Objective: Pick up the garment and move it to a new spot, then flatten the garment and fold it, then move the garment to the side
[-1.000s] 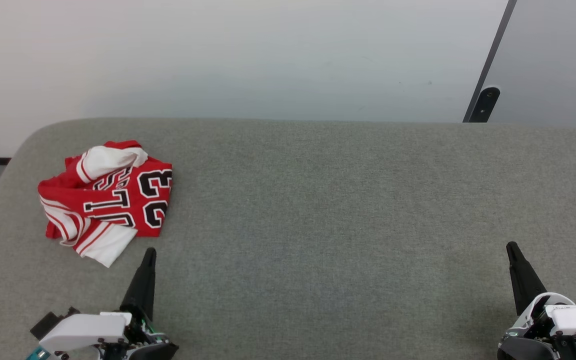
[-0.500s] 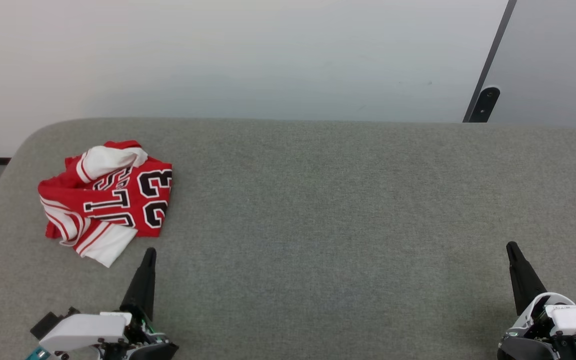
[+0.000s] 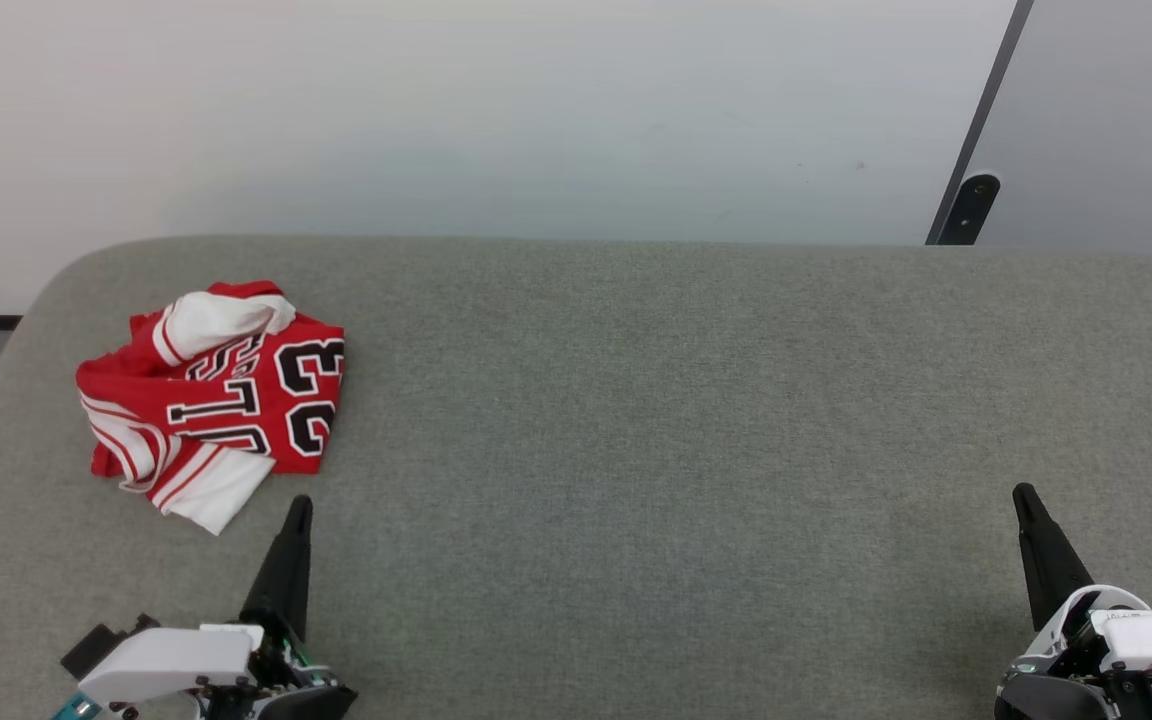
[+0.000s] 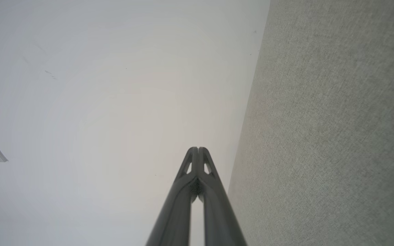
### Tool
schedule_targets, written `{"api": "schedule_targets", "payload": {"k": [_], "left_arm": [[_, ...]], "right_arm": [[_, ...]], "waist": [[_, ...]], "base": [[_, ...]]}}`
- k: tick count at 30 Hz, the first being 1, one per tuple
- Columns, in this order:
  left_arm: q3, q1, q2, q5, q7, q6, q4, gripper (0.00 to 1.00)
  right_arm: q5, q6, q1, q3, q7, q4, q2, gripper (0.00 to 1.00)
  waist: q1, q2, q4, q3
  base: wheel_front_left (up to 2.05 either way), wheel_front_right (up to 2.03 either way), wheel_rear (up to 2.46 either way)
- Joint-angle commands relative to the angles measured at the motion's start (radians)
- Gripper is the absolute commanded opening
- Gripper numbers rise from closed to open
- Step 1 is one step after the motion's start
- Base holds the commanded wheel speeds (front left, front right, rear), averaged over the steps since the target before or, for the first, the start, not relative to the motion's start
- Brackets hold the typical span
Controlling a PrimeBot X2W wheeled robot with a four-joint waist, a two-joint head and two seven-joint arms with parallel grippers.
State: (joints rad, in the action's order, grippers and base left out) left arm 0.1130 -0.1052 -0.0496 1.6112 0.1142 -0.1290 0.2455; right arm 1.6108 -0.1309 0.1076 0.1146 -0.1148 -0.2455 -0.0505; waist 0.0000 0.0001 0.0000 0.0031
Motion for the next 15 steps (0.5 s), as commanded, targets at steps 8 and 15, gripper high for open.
{"api": "schedule_targets", "payload": {"k": [8, 15], "left_arm": [[0.002, -0.009, 0.0, 0.003, 0.002, -0.004, -0.001, 0.0], [-0.006, 0.04, 0.011, -0.001, -0.001, 0.002, 0.04, 1.0]], "right_arm": [[0.004, 0.0, 0.003, -0.001, -0.001, 0.003, 0.002, 0.0], [-0.001, 0.001, -0.033, -0.002, 0.001, -0.04, 0.005, 1.0]], "waist": [[0.0, -0.0001, 0.0, 0.0], [0.0, -0.0001, 0.0, 0.0]], "base": [[0.0, 0.0, 0.0], [0.0, 0.0, 0.0]]}}
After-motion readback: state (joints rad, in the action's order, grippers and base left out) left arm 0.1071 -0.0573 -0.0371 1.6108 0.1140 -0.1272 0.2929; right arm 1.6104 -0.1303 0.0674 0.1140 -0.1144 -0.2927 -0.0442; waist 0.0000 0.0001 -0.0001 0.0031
